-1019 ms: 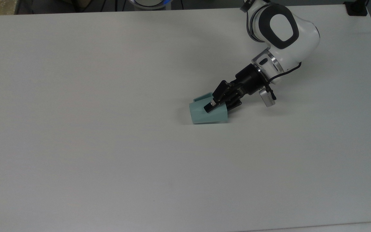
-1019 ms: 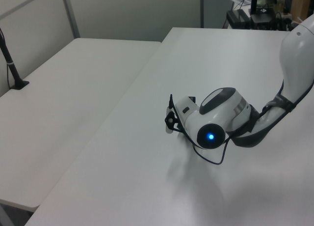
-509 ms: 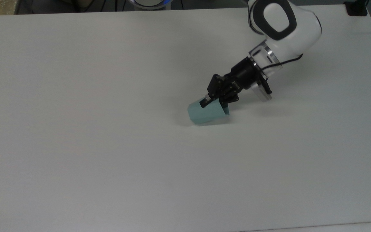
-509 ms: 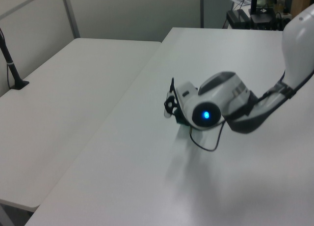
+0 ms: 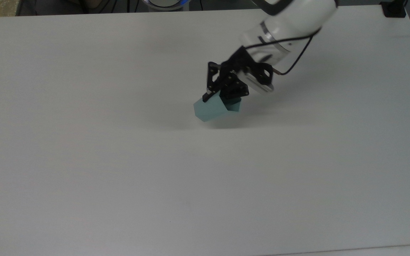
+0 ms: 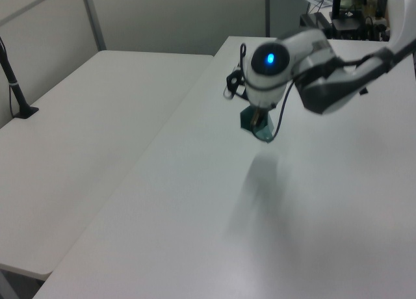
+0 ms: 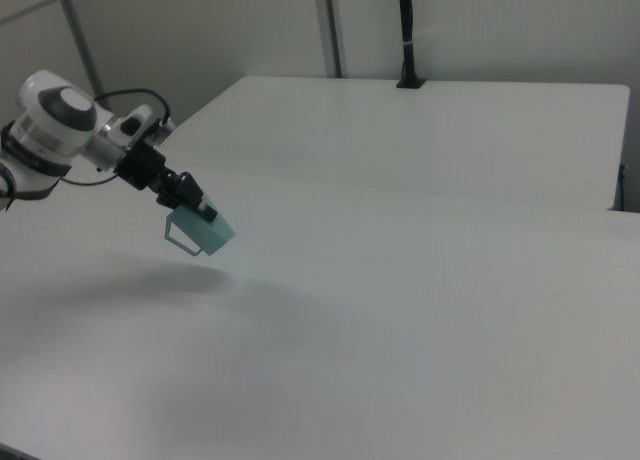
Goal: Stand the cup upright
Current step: 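Carry the cup across the table while rotating it upright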
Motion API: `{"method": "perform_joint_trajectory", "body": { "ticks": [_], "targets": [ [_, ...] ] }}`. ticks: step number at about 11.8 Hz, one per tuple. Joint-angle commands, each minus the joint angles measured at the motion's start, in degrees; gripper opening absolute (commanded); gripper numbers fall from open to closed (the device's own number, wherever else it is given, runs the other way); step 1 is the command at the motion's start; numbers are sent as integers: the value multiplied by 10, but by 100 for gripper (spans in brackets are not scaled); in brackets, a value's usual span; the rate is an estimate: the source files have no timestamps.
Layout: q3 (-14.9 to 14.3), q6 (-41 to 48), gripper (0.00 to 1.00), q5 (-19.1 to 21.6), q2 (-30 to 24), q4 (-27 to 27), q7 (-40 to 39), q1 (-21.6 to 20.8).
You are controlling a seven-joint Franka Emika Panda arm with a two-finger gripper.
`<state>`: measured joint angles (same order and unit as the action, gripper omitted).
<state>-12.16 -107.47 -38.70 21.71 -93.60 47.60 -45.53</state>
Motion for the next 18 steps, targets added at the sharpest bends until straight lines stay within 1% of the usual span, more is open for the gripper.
{"method": "perform_joint_trajectory", "body": {
  "ticks": [1,2,3,4,5,6,7,8,10,11,12,15,18],
  "targets": [
    [8,-45,0,132,-146,-108,-84,84],
    [9,-47,0,170,-175,-130,-120,115],
    [7,-67,0,192,-212,-175,-143,143],
    [-1,-116,0,204,-248,-229,-156,162],
    [-21,-147,0,215,-273,-272,-176,178],
    [-57,-172,0,238,-293,-300,-209,179],
    [-91,-192,0,277,-307,-322,-247,178],
    [-115,-214,0,303,-314,-337,-279,176],
    [-142,-232,0,311,-301,-348,-302,176],
    [-153,-269,0,311,-294,-371,-305,176],
    [-154,-309,0,311,-285,-390,-304,175],
    [-154,-357,0,311,-254,-390,-294,174],
    [-153,-374,0,313,-219,-387,-284,162]
  ]
}}
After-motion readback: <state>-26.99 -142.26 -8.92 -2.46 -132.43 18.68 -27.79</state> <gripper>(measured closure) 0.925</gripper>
